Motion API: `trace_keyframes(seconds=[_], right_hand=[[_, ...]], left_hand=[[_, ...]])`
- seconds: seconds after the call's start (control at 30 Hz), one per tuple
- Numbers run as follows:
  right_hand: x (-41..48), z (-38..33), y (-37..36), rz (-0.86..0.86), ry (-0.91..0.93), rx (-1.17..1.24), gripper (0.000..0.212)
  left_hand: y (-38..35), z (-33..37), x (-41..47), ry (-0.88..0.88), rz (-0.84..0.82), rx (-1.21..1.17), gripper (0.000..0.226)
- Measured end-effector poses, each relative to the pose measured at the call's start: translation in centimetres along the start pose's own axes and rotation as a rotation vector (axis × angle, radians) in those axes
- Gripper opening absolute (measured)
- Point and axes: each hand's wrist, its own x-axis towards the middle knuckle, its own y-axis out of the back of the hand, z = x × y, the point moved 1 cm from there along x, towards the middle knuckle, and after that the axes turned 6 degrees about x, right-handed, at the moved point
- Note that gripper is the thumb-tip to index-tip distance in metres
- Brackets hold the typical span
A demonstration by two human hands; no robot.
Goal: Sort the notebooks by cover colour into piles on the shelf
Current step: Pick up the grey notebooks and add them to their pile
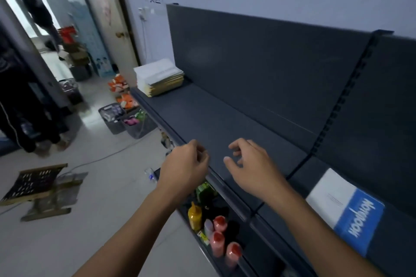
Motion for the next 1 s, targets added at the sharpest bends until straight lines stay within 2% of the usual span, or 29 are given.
trace_keyframes(seconds=[0.27, 0.53, 0.73, 1.0], right_hand=[[10.1, -6.8, -6.0, -0.083, 0.114, -0.051, 0.03], [22.0, -12.2, -11.1, -0.12, 0.177, -0.004, 0.031], [30.4, -15.0, -15.0, -0.116, 0.162, -0.004, 0.03], [39.4, -18.1, -20.2, -0.104, 0.042, -0.047, 0.031]], left_hand=[[3.2, -10.1, 5.7, 0.152, 0.038, -0.048, 0.018], [6.3, -17.6, 16.0, 0.17, 0.04, -0.039, 0.018], [7.5, -23.3, 23.8, 0.186, 0.062, -0.036, 0.018], [7.0, -30.4, 33.6, 0.122, -0.01, -0.076, 0.018]])
